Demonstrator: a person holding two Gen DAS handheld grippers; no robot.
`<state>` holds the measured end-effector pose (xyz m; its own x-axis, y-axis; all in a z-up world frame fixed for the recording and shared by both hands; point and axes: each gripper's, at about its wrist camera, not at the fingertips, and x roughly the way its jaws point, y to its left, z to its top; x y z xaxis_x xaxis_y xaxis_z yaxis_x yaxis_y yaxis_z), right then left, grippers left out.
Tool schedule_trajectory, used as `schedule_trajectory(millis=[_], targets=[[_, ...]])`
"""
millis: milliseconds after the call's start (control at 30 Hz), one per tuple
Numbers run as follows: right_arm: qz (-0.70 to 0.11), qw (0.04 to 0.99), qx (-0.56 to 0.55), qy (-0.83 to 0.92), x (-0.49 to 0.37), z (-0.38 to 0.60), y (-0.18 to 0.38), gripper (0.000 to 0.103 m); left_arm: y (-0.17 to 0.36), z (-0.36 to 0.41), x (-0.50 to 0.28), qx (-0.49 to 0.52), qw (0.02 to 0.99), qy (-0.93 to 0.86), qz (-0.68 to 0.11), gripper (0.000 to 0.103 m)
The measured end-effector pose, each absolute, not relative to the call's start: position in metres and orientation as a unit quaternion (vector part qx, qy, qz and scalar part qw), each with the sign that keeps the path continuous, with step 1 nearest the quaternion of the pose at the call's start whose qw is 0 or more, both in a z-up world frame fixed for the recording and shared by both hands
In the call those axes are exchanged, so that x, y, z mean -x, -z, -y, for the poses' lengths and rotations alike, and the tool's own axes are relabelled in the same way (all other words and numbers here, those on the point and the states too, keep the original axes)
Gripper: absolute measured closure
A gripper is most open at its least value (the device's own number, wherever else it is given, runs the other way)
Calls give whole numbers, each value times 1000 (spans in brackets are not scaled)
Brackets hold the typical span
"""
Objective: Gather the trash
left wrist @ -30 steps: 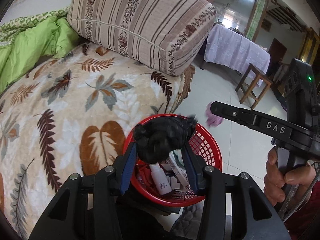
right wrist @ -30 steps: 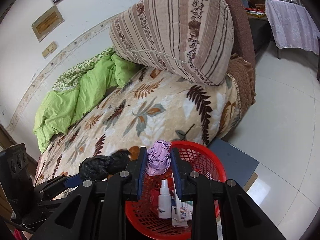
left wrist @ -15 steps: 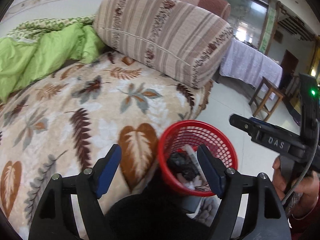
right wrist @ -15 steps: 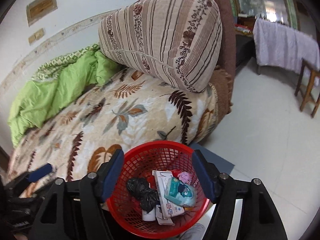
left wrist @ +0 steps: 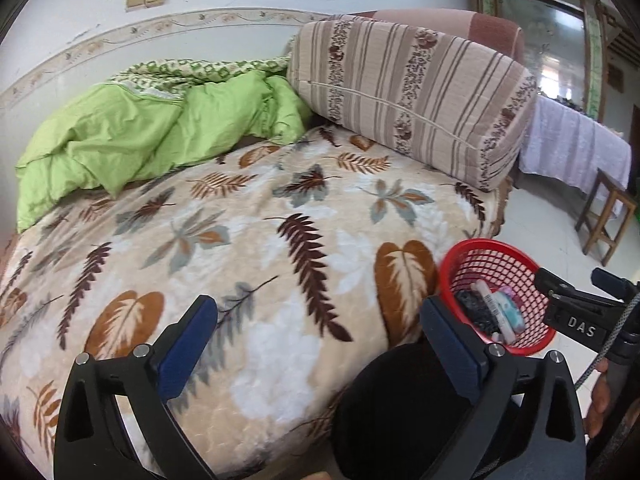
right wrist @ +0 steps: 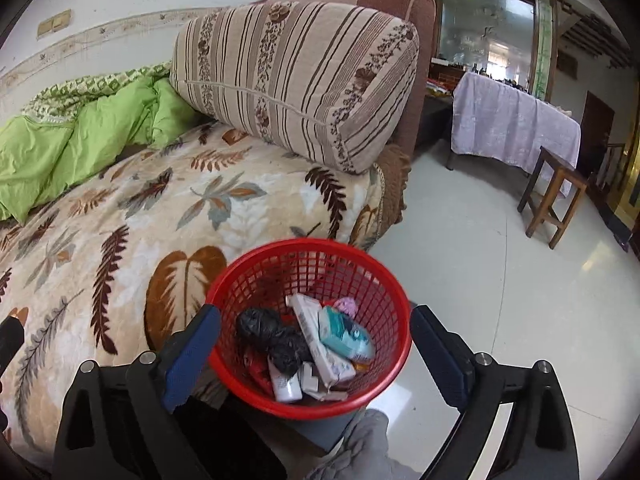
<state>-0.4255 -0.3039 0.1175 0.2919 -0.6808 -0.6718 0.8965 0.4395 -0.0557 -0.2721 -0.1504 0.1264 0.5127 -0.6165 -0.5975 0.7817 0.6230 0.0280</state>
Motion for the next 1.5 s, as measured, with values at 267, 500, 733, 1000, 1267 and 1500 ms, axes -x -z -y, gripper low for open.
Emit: schedule_trajectory(millis=[267,500,733,1000,1267,1500], targets=[[-335,781,-166,501,418,294,-118,7,-130,135,277,-160,875,396,-228,1],[-346,779,-171,493,415,293,-115,7,-138,137,284,-170,893,368,-196,0],[-343,782,-170,491,417,292,-115,7,-140,130,272,-133,879,396,-231,0],[-345,782,-171,490,416,292,-115,7,-137,128,269,-145,887,375,-228,0],[-347,782,-173,488,416,292,-114,7,-137,133,279,-163,885,381,-212,0],[-348,782,-172,488,416,292,-114,7,-135,138,285,-187,887,369,-204,0]])
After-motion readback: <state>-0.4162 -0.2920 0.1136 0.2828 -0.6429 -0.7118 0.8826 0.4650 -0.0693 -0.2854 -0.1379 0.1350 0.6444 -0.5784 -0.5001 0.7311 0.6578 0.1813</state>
